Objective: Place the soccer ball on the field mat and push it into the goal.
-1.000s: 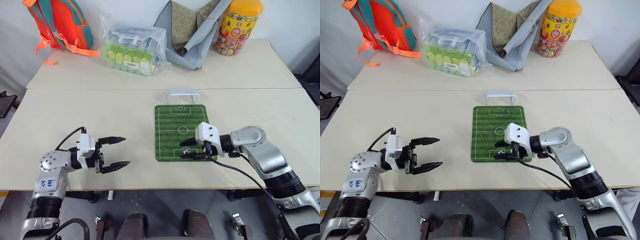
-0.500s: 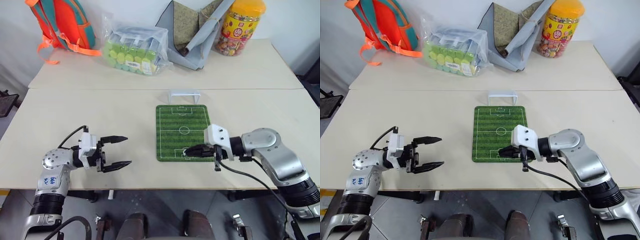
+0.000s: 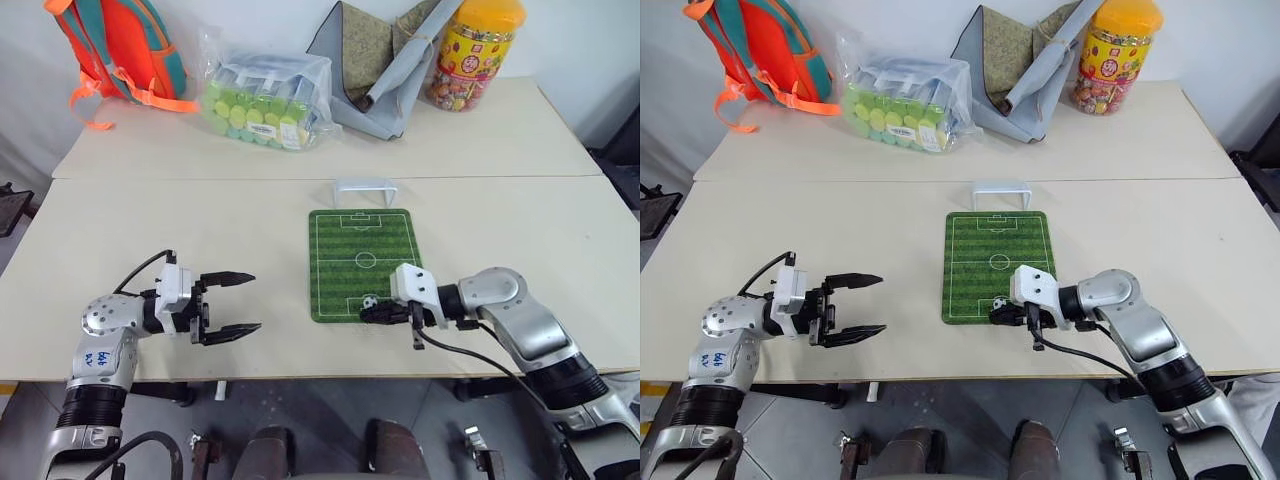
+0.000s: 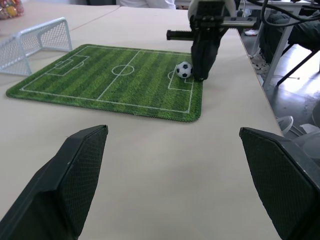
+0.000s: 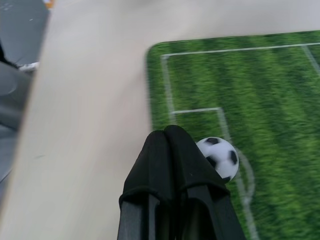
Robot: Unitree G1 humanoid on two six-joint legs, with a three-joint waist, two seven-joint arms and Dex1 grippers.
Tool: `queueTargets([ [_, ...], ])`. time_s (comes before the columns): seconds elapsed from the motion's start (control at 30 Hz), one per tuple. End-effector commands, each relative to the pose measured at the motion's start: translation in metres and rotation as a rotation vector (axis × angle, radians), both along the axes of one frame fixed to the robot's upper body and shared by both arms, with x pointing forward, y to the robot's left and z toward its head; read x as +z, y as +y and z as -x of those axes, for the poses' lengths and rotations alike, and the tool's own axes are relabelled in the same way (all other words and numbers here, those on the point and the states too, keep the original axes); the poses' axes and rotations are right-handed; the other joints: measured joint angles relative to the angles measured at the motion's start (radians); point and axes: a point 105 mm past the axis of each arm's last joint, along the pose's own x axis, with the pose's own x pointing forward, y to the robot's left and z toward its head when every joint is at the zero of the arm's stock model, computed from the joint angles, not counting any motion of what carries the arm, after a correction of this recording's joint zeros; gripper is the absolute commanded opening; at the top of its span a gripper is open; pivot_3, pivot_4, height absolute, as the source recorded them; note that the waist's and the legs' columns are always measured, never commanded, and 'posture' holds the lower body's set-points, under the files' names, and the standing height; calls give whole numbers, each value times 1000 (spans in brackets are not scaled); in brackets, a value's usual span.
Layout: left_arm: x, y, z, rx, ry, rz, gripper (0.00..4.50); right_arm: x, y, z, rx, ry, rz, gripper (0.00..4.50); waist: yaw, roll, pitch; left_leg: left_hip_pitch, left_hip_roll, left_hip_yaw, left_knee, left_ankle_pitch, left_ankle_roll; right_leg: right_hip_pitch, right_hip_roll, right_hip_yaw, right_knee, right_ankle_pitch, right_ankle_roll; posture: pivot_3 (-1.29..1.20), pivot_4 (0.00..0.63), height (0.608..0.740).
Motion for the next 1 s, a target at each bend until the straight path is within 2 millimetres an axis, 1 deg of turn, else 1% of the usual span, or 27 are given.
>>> queueTargets([
  [0.03, 11, 4, -6, 6, -32, -4, 4500, 38, -16, -33, -138, -133, -82, 57, -1, 0, 0, 0, 0, 1, 0, 0, 0, -1, 0, 1, 1, 0, 0, 0, 150, 740],
  [0.1, 13, 5, -9, 12, -37, -5, 4500, 52, -25, -47, -219, -177, -122, 57, -1, 0, 0, 0, 0, 1, 1, 0, 0, -1, 0, 1, 1, 0, 0, 0, 150, 740],
  [0.2, 14, 6, -14, 22, -46, -6, 4500, 68, -36, -63, -318, -246, -172, 57, -1, 0, 0, 0, 1, 1, 0, 0, 0, -2, 1, 1, 1, 0, 0, 0, 150, 740],
  [0.27, 16, 6, -18, 32, -51, -3, 4500, 78, -40, -68, -360, -268, -209, 57, -1, 0, 0, -1, 1, 2, 0, 0, 0, -3, 1, 1, 1, 0, 0, 0, 150, 740],
  [0.37, 20, 7, -28, 70, -60, 25, 4500, 87, -46, -66, -376, -267, -242, 57, 0, 0, 0, -2, 1, 2, 0, 0, 0, -4, 1, 2, 1, 0, 0, 0, 150, 740],
  [0.47, 25, 8, -37, 110, -65, 61, 4500, 85, -54, -60, -374, -245, -235, 57, -1, 0, 0, -2, 1, 3, 0, 0, 0, -4, 1, 2, 1, 0, 0, 0, 150, 740],
  [0.6, 30, 11, -47, 169, -59, 104, 4500, 76, -78, -53, -387, -211, -192, 57, 0, 0, 0, -2, 1, 3, -1, 0, 0, -4, 1, 3, 1, 0, 0, 0, 150, 740],
  [0.67, 34, 14, -54, 220, -68, 128, 4500, 72, -98, -52, -424, -213, -161, 57, 0, -1, 0, -2, 1, 3, -1, 0, 0, -4, 1, 3, 1, 0, 0, 0, 150, 740],
  [0.8, 38, 30, -76, 426, -24, 182, 4500, 65, -139, -48, -506, -214, -119, 57, 0, -1, 1, -2, 1, 4, 0, 0, 0, -4, 1, 4, 1, 0, 0, 0, 150, 740],
  [0.83, 39, 35, -78, 463, -19, 195, 4500, 64, -149, -45, -517, -205, -132, 57, 0, -2, 1, -2, 1, 4, 0, 0, 0, -4, 1, 4, 1, 0, 0, 0, 150, 740],
  [0.9, 39, 40, -76, 488, -22, 210, 4500, 66, -164, -38, -507, -213, -188, 412, 0, -2, 1, -2, 1, 5, -1, 0, 0, -4, 1, 4, 1, 0, 0, 0, 150, 740],
  [0.93, 39, 43, -73, 485, -28, 217, 4500, 62, -173, -33, -506, -202, -181, 605, -2, -2, 1, -2, 1, 5, -1, 0, 0, -4, 1, 4, 1, 0, 0, 0, 150, 740],
  [1.0, 38, 49, -60, 453, -41, 229, 4500, 59, -184, -24, -483, -184, -187, 1282, -4, -2, 1, -1, 1, 5, -1, 0, 0, -4, 1, 4, 0, 0, 0, 0, 150, 740],
])
